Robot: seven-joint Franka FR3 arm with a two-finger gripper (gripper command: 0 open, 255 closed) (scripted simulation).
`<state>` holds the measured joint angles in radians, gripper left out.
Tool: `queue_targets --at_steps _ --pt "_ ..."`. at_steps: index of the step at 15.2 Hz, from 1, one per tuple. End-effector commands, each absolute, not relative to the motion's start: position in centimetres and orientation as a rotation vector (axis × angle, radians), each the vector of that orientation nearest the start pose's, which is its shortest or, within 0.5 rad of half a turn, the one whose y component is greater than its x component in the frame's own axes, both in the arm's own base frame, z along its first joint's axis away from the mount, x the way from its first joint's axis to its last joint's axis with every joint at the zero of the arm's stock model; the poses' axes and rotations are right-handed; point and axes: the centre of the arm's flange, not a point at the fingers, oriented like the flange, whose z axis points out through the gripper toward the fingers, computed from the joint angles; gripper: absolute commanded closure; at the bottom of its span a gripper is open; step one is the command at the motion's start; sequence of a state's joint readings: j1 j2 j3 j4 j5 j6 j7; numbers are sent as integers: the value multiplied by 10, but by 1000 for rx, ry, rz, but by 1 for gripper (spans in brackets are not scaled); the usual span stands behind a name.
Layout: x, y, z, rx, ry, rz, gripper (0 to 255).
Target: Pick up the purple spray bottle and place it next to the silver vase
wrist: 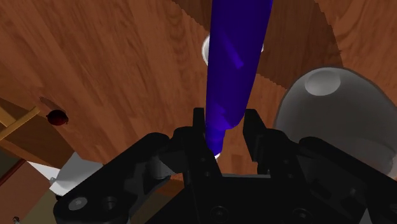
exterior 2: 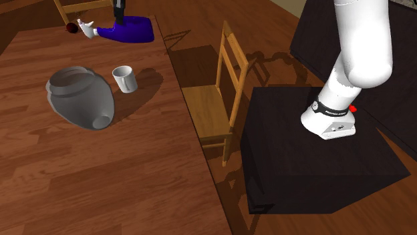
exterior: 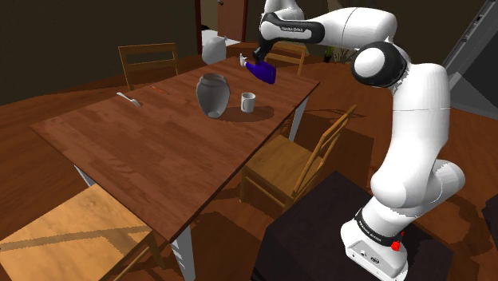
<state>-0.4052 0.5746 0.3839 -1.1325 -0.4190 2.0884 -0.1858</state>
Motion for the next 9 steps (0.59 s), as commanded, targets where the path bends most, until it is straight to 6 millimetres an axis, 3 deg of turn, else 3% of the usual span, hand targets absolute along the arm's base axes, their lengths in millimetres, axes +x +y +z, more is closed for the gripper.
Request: queue_targets --at_steps 1,9 --pt "741 -121 528 -3313 -324 -659 255" --pt "741 -121 486 -3313 -324 -659 255"
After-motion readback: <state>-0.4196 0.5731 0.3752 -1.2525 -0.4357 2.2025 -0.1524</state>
